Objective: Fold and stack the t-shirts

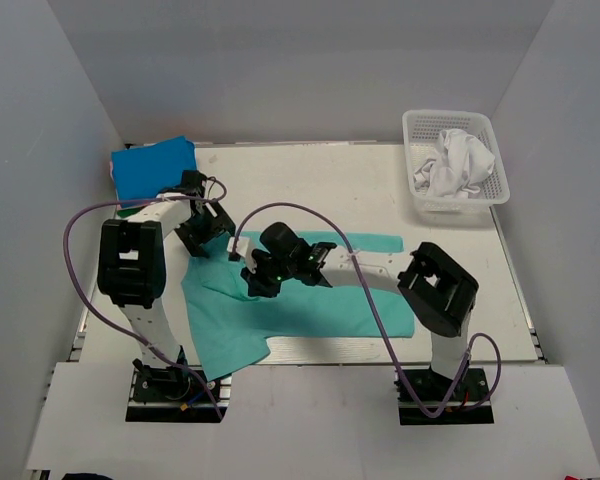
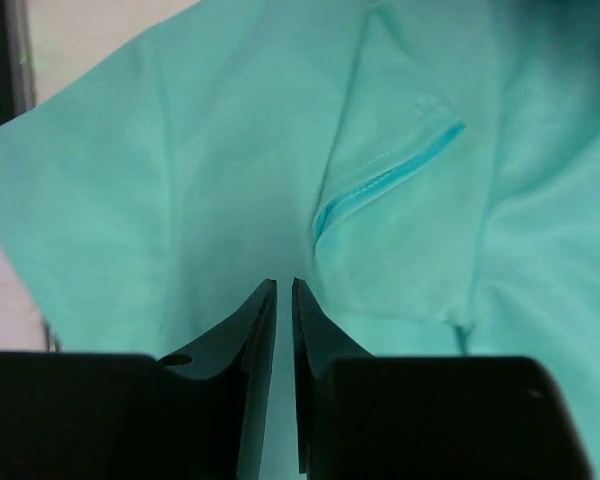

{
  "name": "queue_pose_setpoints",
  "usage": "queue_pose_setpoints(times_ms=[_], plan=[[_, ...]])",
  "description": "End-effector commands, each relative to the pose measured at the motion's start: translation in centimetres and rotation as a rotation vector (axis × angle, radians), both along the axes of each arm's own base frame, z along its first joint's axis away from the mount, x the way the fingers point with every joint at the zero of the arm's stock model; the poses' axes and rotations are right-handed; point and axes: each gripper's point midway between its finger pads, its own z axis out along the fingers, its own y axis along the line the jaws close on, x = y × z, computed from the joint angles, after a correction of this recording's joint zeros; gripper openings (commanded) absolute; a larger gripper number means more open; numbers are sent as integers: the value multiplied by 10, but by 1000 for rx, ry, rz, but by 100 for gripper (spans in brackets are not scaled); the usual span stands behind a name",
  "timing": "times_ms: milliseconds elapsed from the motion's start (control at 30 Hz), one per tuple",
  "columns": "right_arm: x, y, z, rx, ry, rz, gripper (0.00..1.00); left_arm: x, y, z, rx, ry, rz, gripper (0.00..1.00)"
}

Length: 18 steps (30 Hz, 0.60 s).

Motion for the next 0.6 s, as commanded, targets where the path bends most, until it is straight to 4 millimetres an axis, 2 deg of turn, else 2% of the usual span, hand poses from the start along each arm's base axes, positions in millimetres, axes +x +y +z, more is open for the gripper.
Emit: queue_pose_setpoints(times_ms=[0, 33, 133, 167, 233, 267, 333, 367, 400, 433, 467, 500, 533, 567], plan=[[-22, -12, 4, -26, -30, 77, 17, -30, 2, -24, 7, 103, -8, 100], [-28, -22, -3, -63, -30, 96, 17, -27, 2, -14, 4, 75, -8, 100], [-33, -32, -9, -97, -41, 96, 17, -25, 5, -3, 20, 48, -4, 100], [-31, -35, -8, -103, -46, 73, 17, -24, 5, 1, 19, 36, -3, 100], [-28, -35, 1, -68, -10, 14, 27, -26, 5, 16, 42, 15, -20, 100], [-22, -41, 2, -73, -5, -62, 27, -25, 2, 23, 44, -1, -39, 100], [-11, -41, 19, -23, 6, -153, 52, -21, 2, 46, 46, -62, -61, 100], [5, -50, 25, -23, 13, -292, 58, -18, -2, 57, 42, -95, -70, 100], [11, -57, 23, -34, 13, -342, 64, -20, -1, 65, 46, -112, -84, 100], [21, -65, 32, -18, 9, -396, 88, -20, -5, 79, 47, -157, -108, 100], [34, -79, 35, -15, 33, -524, 90, -19, -10, 89, 47, -187, -131, 100], [39, -92, 30, -34, 30, -581, 90, -20, -13, 96, 45, -198, -140, 100], [42, -105, 34, -24, 48, -647, 90, -21, -17, 100, 43, -211, -150, 100], [64, -127, 41, -14, 29, -782, 90, -23, -25, 105, 36, -224, -163, 100]])
